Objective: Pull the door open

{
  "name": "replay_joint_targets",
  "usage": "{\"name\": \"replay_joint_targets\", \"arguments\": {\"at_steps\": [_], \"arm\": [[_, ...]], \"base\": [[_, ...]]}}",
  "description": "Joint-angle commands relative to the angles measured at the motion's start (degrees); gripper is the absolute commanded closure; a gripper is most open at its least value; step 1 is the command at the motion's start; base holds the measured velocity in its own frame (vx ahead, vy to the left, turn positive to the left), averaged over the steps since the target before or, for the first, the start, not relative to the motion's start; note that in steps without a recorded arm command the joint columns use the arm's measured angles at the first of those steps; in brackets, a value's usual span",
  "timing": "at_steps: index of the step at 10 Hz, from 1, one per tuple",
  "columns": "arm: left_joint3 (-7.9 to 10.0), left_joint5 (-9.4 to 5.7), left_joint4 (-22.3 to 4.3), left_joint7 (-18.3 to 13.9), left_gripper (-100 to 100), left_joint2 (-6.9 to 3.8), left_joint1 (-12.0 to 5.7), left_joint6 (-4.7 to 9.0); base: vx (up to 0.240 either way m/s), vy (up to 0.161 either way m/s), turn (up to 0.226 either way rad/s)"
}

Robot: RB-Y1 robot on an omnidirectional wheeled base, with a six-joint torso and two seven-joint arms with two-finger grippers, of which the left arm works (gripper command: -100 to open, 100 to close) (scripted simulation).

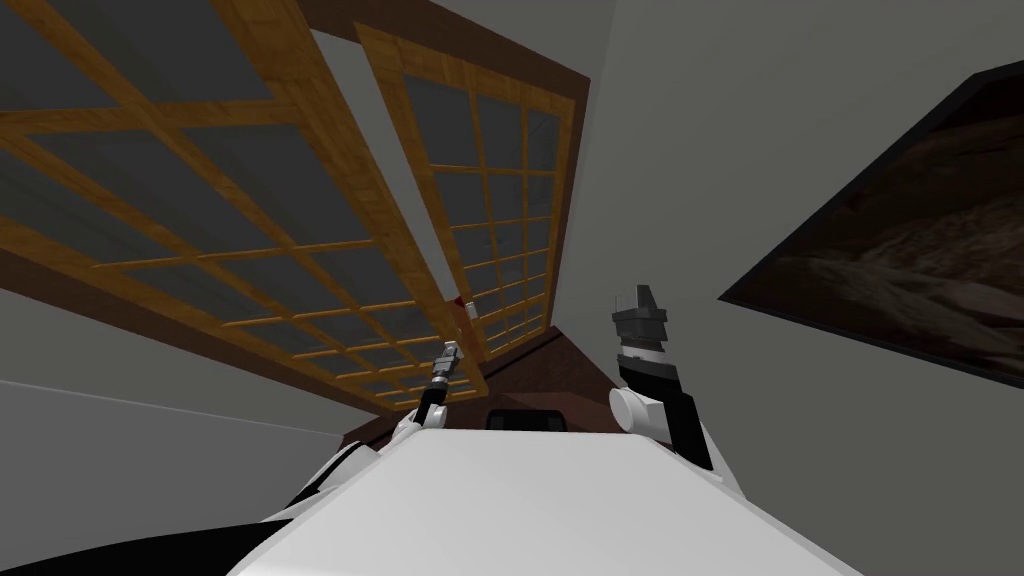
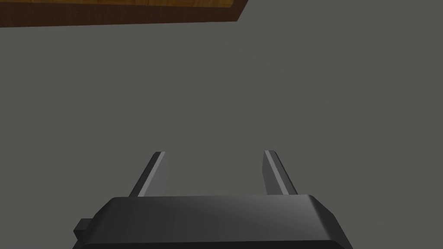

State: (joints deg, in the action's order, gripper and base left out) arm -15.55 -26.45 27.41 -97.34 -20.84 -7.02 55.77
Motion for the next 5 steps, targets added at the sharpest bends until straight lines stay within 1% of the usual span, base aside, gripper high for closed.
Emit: {"name": "replay_joint_targets", "arguments": {"at_steps": [1, 2, 3, 5], "arm": [[-0.03, 0.02, 0.01, -0.02, 100, 0.05, 0.04, 0.04], [-1.33, 0.50, 0.31, -1.33, 100, -0.88, 0.64, 0.83], [-1.67, 0.62, 0.39, -1.67, 100, -1.10, 0.81, 1.04], [-3.23, 1.21, 0.75, -3.21, 100, -2.12, 1.56, 2.02]], "base": [[0.000, 0.000, 0.000], [-0.123, 0.057, -0.103], [-0.208, 0.065, -0.104], [-0.187, 0.041, -0.078]]}}
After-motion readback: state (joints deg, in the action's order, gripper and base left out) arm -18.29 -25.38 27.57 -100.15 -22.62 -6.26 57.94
